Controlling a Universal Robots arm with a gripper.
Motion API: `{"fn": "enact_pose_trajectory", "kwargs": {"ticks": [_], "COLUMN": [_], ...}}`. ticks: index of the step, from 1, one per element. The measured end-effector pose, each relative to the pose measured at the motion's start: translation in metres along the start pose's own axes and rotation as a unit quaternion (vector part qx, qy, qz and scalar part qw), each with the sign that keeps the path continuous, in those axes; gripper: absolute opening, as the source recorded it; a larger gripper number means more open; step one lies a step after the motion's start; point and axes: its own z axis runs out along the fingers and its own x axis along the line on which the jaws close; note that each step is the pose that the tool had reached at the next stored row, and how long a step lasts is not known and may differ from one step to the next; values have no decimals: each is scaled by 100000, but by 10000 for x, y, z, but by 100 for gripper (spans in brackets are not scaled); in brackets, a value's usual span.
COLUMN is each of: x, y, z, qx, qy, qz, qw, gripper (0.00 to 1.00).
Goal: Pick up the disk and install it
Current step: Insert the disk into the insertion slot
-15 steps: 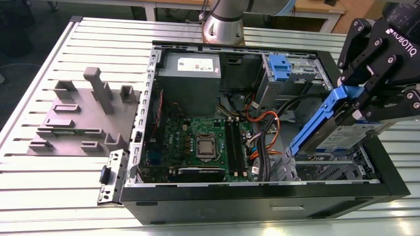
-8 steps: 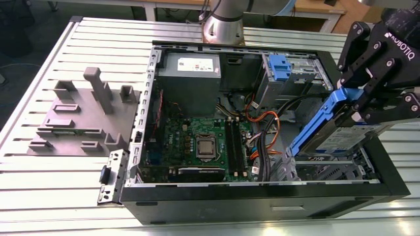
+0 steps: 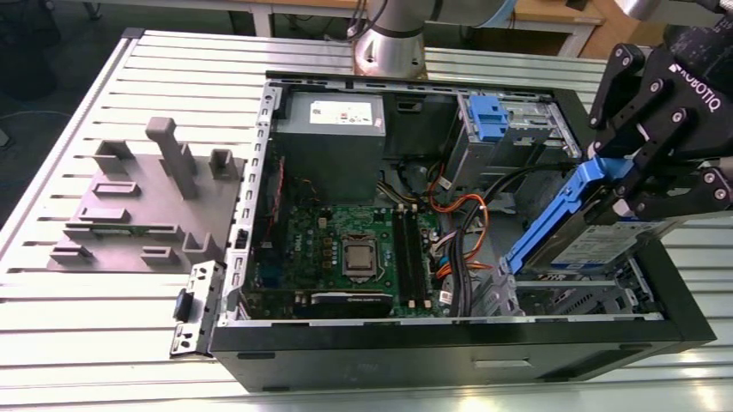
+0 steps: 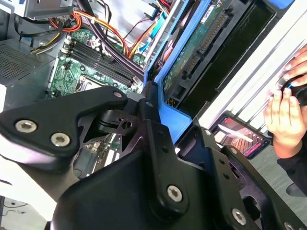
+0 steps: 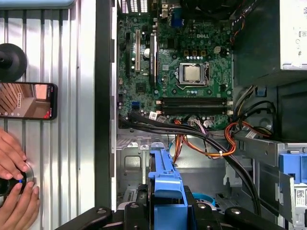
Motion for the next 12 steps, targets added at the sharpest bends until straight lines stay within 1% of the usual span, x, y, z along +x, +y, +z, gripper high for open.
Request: {"fn": "enact_pose_trajectory", "kwargs": {"ticks": [12], "x": [3], "y": [-11], "z": [56], "qx": [1], "qy": [0], "qz": [3], "qw": [100000], "gripper": [37]}}
